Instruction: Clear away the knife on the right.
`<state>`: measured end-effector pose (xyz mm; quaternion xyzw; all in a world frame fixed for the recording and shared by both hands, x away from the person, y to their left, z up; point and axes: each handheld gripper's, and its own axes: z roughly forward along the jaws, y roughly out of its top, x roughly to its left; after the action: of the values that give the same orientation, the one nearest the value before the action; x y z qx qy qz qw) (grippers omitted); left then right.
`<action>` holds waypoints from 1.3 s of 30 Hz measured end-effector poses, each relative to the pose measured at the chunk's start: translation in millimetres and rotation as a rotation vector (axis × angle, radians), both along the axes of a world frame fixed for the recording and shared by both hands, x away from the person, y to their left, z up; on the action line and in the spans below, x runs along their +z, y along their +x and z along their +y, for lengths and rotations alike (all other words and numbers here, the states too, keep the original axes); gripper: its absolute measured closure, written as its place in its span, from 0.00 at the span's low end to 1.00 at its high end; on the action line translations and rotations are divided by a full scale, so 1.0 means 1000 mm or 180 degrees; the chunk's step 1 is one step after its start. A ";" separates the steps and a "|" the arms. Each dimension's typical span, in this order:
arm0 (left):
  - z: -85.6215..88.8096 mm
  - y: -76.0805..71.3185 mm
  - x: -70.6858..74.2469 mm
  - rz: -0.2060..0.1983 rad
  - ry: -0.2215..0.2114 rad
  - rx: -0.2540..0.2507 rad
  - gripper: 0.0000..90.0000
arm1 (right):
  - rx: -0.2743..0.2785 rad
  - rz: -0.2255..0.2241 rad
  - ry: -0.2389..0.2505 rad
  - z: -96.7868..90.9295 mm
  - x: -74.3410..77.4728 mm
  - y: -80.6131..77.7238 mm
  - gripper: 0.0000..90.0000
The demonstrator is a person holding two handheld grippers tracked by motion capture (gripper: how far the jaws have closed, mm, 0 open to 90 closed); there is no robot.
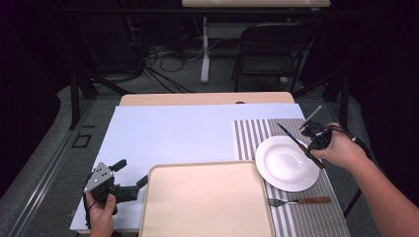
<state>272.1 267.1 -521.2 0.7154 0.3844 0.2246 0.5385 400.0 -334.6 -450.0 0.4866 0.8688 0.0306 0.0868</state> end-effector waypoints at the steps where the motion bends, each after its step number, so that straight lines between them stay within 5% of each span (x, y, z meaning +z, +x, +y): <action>1: 0.000 0.000 0.000 0.0001 -0.0003 0.0001 0.00 | -0.0059 0.0051 0.0028 -0.001 0.000 -0.001 0.85; 8: -0.001 -0.001 0.001 -0.0006 0.0010 -0.0005 0.00 | -0.0441 0.0092 0.0320 -0.010 -0.003 -0.013 0.85; 22: -0.002 -0.002 0.002 -0.0014 -0.0013 -0.0025 0.00 | -0.0707 -0.0177 0.0636 -0.027 -0.003 -0.062 0.85; 31: -0.002 -0.001 0.002 -0.0010 -0.0017 -0.0019 0.00 | -0.0708 -0.0191 0.0587 -0.020 -0.011 -0.094 0.85; 39: -0.002 -0.001 0.002 -0.0014 -0.0006 -0.0026 0.00 | -0.0636 -0.0234 0.0696 0.001 -0.010 -0.112 0.85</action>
<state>270.7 265.2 -519.1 0.7160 0.3805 0.2237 0.5409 287.8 -333.6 -459.5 0.5758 0.8037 0.1340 0.0677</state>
